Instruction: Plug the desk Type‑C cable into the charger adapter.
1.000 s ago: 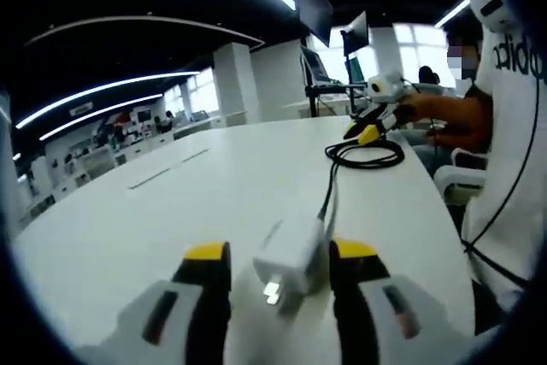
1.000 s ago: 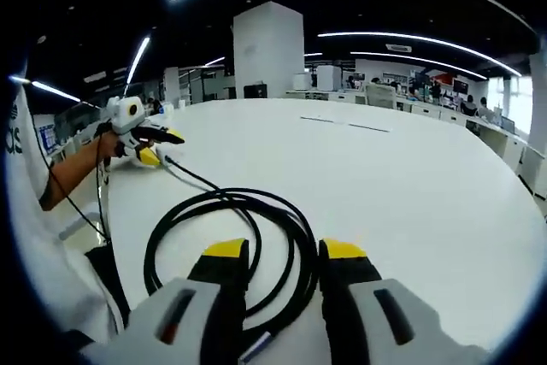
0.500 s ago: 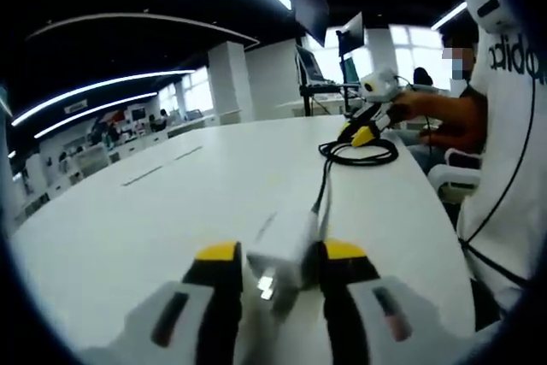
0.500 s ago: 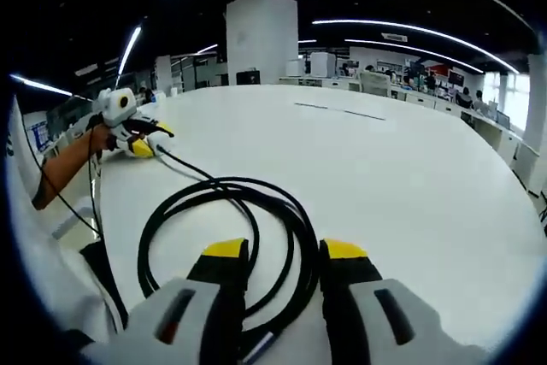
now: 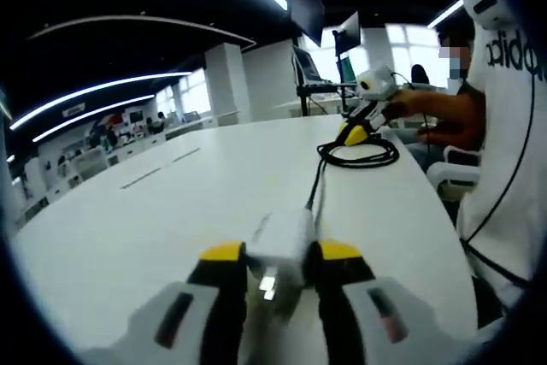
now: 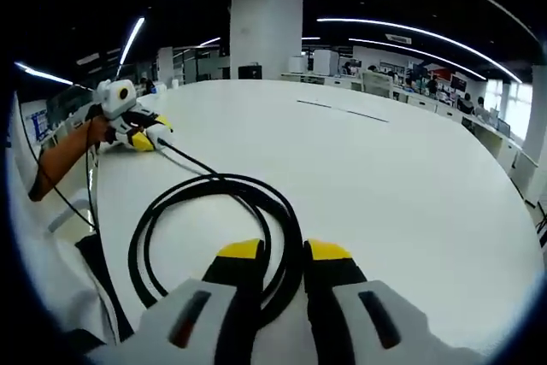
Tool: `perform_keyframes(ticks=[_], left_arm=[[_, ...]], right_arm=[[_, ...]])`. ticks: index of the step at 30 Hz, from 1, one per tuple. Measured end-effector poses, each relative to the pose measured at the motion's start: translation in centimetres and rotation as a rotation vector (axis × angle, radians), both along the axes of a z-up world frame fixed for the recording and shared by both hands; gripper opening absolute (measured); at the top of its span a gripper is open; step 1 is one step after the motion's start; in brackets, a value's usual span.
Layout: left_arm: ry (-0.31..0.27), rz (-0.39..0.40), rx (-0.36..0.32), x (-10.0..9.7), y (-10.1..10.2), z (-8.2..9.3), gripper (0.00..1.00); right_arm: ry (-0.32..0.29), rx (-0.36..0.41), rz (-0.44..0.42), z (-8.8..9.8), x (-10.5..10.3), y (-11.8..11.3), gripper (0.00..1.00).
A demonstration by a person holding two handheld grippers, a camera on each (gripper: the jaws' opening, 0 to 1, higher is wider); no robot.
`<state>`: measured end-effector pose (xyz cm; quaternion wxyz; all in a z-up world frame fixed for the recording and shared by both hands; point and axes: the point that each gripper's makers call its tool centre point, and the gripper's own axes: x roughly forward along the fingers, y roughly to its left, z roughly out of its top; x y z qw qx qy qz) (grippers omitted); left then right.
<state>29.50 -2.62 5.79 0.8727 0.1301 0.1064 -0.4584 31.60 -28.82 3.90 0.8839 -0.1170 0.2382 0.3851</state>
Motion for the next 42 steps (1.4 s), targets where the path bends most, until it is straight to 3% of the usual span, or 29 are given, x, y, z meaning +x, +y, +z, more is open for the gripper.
perform_keyframes(ticks=[8,11,19,25,42], left_arm=[[-0.013,0.047,-0.012,-0.1,0.0,0.1,0.28],[0.029,0.093,-0.049,0.1,0.2,0.2,0.27],[0.002,0.125,-0.048,0.5,0.3,0.2,0.27],[0.013,0.143,-0.053,0.9,0.4,0.3,0.27],[0.015,0.181,-0.057,4.5,1.1,0.4,0.27]], right_arm=[[-0.008,-0.036,0.019,0.0,0.0,0.4,0.09],[-0.011,-0.046,0.02,0.1,0.0,0.4,0.08],[-0.024,-0.058,0.021,0.1,0.1,0.4,0.07],[-0.028,-0.067,0.021,0.2,0.7,0.5,0.07],[-0.039,-0.07,0.023,0.5,5.1,1.4,0.07]])
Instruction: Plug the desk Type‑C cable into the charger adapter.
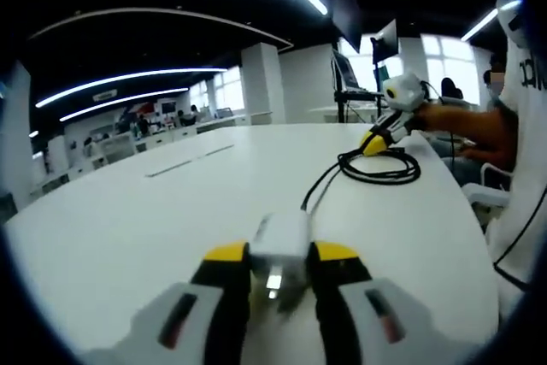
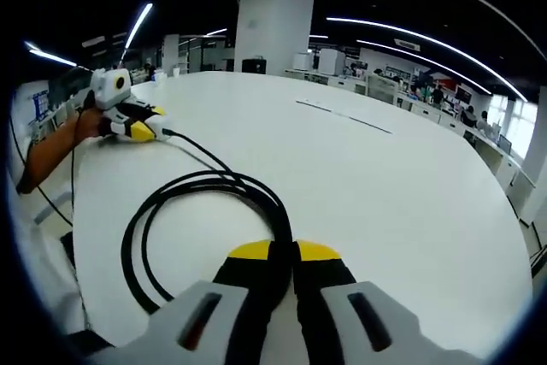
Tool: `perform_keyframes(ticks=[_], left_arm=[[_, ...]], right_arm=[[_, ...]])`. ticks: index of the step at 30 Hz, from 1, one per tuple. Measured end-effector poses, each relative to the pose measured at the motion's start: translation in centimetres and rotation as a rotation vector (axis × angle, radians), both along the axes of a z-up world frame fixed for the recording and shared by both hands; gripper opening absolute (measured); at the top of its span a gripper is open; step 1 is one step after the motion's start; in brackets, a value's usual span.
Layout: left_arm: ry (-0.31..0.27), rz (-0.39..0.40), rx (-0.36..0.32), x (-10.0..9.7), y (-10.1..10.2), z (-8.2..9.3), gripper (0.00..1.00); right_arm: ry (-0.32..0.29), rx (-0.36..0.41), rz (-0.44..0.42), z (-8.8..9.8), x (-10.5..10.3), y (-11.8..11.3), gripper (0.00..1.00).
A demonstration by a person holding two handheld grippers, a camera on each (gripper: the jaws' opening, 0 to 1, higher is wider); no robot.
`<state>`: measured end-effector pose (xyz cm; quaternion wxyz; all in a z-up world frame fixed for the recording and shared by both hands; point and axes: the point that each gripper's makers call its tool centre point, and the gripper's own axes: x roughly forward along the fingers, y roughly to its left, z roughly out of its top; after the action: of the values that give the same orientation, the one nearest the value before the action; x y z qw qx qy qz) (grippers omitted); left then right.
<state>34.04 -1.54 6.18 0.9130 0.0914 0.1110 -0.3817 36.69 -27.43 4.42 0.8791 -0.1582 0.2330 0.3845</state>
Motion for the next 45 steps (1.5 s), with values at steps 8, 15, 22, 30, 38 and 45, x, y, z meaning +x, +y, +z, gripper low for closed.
perform_keyframes(ticks=[8,15,22,30,38,45], left_arm=[[0.003,0.015,0.0,1.6,0.3,0.0,0.27],[0.003,0.026,-0.011,3.0,0.6,0.0,0.27],[0.005,0.031,-0.01,4.1,0.7,0.0,0.27],[0.012,0.033,-0.016,5.3,0.8,0.0,0.27],[0.01,0.045,0.004,6.7,0.8,0.0,0.27],[0.008,0.063,-0.003,8.3,1.0,-0.1,0.27]], right_arm=[[-0.017,-0.038,0.008,0.2,2.2,0.4,0.07],[-0.027,-0.06,0.008,0.3,3.8,0.6,0.06],[-0.024,-0.06,-0.001,0.3,4.7,0.8,0.05],[-0.03,-0.07,-0.007,0.1,6.0,0.9,0.05],[-0.054,-0.108,-0.006,0.1,7.6,1.1,0.05],[-0.067,-0.128,-0.012,0.1,9.5,1.3,0.05]])
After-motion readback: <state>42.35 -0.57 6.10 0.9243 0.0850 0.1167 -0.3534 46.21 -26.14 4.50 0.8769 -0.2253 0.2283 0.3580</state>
